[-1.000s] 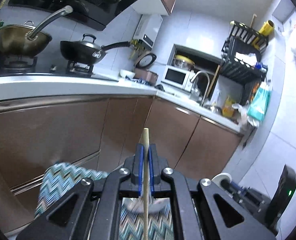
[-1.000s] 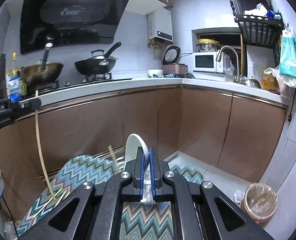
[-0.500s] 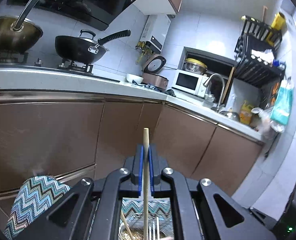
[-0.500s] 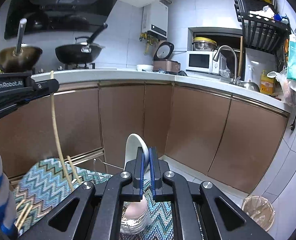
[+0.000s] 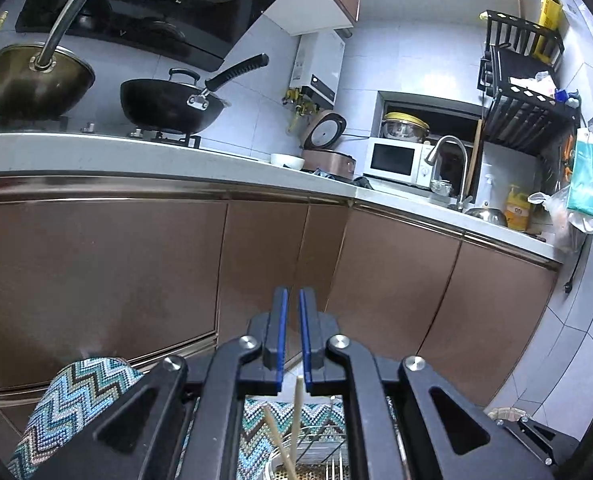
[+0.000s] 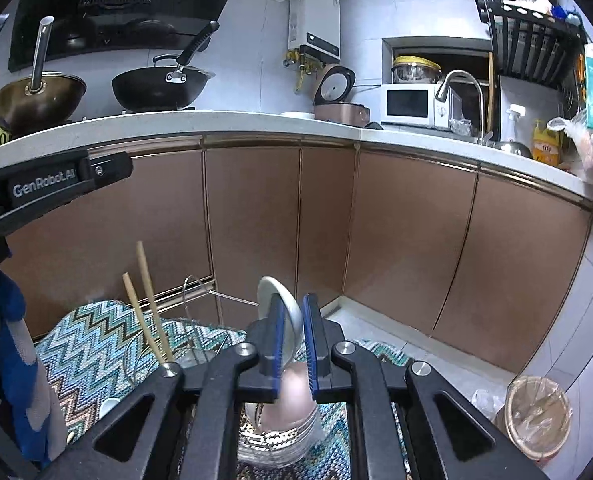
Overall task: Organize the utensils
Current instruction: 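Insert the spoon into the holder with the right tool while the left inserts the chopstick, then withdraw both open tools from the holder back above the table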
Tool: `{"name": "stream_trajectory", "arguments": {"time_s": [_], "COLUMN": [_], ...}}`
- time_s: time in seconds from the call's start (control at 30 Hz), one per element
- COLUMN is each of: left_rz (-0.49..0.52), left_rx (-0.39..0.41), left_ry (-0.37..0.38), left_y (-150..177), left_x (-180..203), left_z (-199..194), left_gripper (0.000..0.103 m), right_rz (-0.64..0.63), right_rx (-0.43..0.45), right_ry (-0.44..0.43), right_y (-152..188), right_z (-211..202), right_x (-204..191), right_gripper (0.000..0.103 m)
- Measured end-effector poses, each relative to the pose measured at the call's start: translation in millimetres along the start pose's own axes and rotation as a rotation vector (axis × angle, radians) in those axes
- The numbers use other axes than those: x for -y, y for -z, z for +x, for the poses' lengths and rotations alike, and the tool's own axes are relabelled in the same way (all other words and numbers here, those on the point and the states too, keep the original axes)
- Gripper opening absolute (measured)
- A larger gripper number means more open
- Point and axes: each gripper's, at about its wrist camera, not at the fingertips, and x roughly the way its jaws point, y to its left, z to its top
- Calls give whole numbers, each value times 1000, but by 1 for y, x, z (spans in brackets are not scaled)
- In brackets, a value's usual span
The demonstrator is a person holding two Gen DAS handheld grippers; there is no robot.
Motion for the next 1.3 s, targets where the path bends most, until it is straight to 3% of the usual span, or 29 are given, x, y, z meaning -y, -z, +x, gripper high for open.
{"name": "stream_trajectory", "arguments": {"time_s": [0.1, 0.17, 0.23, 0.37, 0.63, 0.77, 1.03, 1.3], "left_rz": [-4, -8, -11, -9, 46, 80, 104, 126], "left_rx": [5, 22, 44, 65, 84, 104, 87, 90], "left_ry": [1, -3, -10, -27, -52, -83, -125, -167], "left_y": [-7, -14, -21, -37, -47, -42, -27, -14], "left_x": [-6, -10, -14, -22, -32, -34, -40, -47], "left_z": [-12, -27, -43, -77, -158, -202, -273, -326], "left_gripper": [12, 29, 38, 46, 50, 55, 61, 66], "right_rz": [10, 11, 13, 20, 42, 56, 82, 93], "right_rx": [15, 26, 37, 67, 106, 122, 161, 192], "right_ry": [2, 6, 8, 5, -18, -36, -49, -49], "right_y": [-4, -8, -12, -20, -22, -17, -3, 9], "right_z": [-13, -24, -36, -68, -139, -176, -246, -291], "right_x": [0, 0, 0, -2, -10, -13, -22, -31], "right_gripper": [13, 14, 14, 14, 27, 40, 50, 55]}}
